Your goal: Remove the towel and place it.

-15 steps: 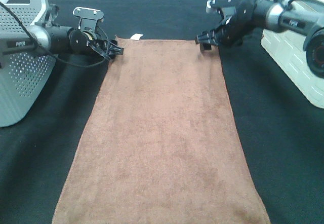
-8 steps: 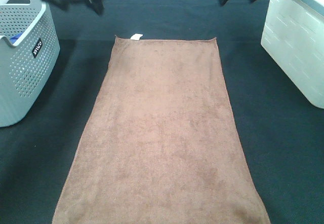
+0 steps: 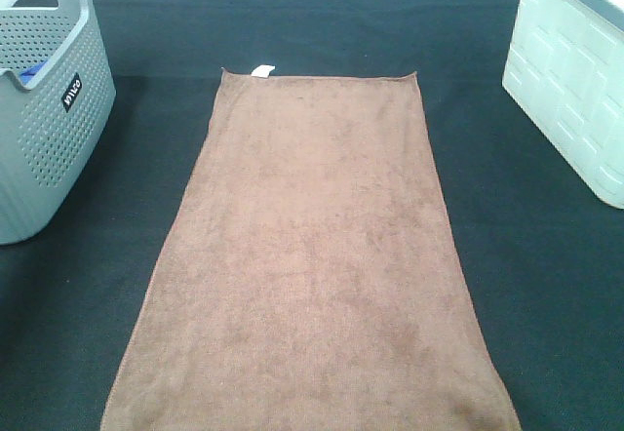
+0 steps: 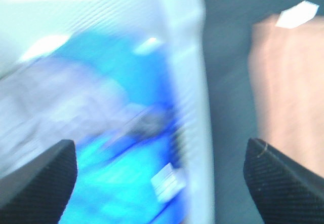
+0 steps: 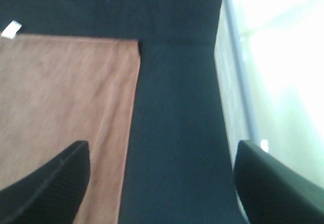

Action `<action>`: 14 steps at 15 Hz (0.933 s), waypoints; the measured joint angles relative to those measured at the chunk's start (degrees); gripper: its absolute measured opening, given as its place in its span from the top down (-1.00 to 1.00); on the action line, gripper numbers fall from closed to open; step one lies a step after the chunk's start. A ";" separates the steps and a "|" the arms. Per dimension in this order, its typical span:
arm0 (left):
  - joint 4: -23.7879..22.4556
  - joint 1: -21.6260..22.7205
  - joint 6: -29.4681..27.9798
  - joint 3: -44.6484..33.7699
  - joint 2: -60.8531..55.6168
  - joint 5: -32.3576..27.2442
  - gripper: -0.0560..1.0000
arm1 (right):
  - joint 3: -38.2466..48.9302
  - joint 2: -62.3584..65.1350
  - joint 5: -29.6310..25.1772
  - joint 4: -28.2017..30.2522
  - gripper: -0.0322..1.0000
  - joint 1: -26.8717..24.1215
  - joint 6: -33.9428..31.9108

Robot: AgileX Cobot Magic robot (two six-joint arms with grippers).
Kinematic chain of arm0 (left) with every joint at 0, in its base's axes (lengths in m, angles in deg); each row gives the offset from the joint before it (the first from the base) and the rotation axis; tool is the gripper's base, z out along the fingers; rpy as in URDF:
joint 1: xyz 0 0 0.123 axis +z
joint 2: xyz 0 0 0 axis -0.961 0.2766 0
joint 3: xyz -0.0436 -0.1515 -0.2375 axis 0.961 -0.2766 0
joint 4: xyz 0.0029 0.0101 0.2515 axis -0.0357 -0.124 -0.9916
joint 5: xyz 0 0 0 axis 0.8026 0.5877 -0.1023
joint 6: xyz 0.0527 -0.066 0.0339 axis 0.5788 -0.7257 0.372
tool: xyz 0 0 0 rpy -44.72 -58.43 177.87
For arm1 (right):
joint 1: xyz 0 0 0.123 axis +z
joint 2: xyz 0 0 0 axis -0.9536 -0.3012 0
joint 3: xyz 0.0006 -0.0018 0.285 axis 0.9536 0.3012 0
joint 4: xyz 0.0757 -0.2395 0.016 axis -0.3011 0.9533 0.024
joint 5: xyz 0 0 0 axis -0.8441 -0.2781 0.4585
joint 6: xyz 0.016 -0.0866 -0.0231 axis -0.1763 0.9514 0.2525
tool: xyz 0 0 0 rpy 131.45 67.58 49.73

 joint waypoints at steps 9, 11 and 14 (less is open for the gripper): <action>2.01 0.00 -2.69 -57.41 -51.45 9.17 -0.70 | 62.34 57.81 -0.63 -0.74 -0.53 0.46 -4.01; 1.78 0.00 -3.32 -64.17 -61.99 10.14 -0.70 | 71.39 70.93 -0.86 0.06 -0.53 0.46 -4.47; 0.17 0.00 -3.32 -73.22 -78.38 11.06 -0.70 | 78.38 86.12 -0.92 3.72 -0.53 0.46 -4.47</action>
